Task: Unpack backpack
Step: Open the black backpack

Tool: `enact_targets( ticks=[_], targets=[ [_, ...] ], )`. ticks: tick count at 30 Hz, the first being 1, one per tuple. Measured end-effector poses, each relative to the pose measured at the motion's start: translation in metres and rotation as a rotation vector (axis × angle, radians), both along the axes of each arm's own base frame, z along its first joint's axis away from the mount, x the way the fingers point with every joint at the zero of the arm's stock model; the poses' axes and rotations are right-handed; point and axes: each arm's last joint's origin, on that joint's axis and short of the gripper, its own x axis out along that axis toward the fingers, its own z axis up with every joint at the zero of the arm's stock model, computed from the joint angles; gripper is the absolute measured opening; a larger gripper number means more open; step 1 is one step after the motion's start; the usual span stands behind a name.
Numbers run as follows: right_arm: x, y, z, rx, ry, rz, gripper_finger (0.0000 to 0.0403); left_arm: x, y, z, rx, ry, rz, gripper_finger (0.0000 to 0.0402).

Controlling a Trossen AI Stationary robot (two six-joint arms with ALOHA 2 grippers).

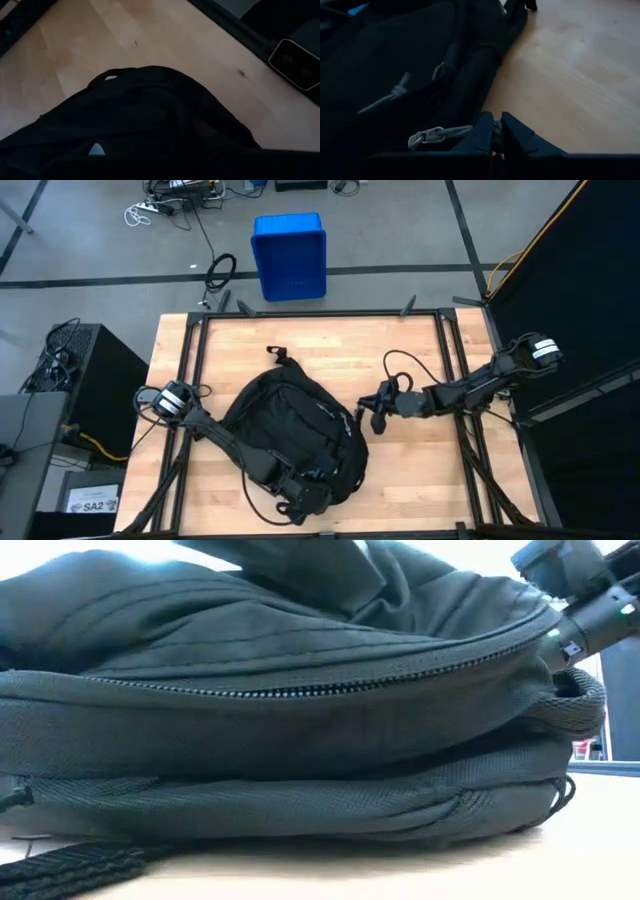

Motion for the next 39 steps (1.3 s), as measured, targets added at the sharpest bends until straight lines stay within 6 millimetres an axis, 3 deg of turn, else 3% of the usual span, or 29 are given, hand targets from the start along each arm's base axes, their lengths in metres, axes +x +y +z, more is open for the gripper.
enact_targets(
  ticks=[6, 12, 17, 22, 29, 35, 39],
  targets=[
    [0.002, -0.014, -0.001, 0.006, 0.022, 0.001, 0.0, -0.003, -0.001, 0.005, -0.007, -0.004, -0.003, 0.0],
    [0.004, -0.043, -0.001, 0.032, 0.024, -0.053, 0.0, -0.01, -0.003, 0.009, -0.002, 0.023, -0.011, 0.0],
    [0.005, -0.048, 0.001, 0.113, -0.009, 0.046, 0.0005, -0.022, 0.0, 0.018, 0.025, 0.065, 0.015, 0.0],
    [0.011, -0.033, 0.012, 0.164, -0.121, 0.258, 0.0027, -0.029, 0.003, 0.035, 0.031, 0.038, 0.006, 0.0],
    [0.011, -0.01, 0.039, 0.025, -0.249, 0.447, 0.0054, -0.038, 0.011, 0.057, 0.089, -0.039, 0.076, 0.0],
    [0.008, 0.036, 0.064, -0.129, -0.347, 0.622, 0.0069, -0.045, 0.021, 0.073, 0.15, -0.089, 0.147, 0.0],
    [0.003, 0.069, 0.064, -0.229, -0.335, 0.653, 0.0071, -0.05, 0.028, 0.087, 0.205, -0.162, 0.232, 0.0]
  ],
)
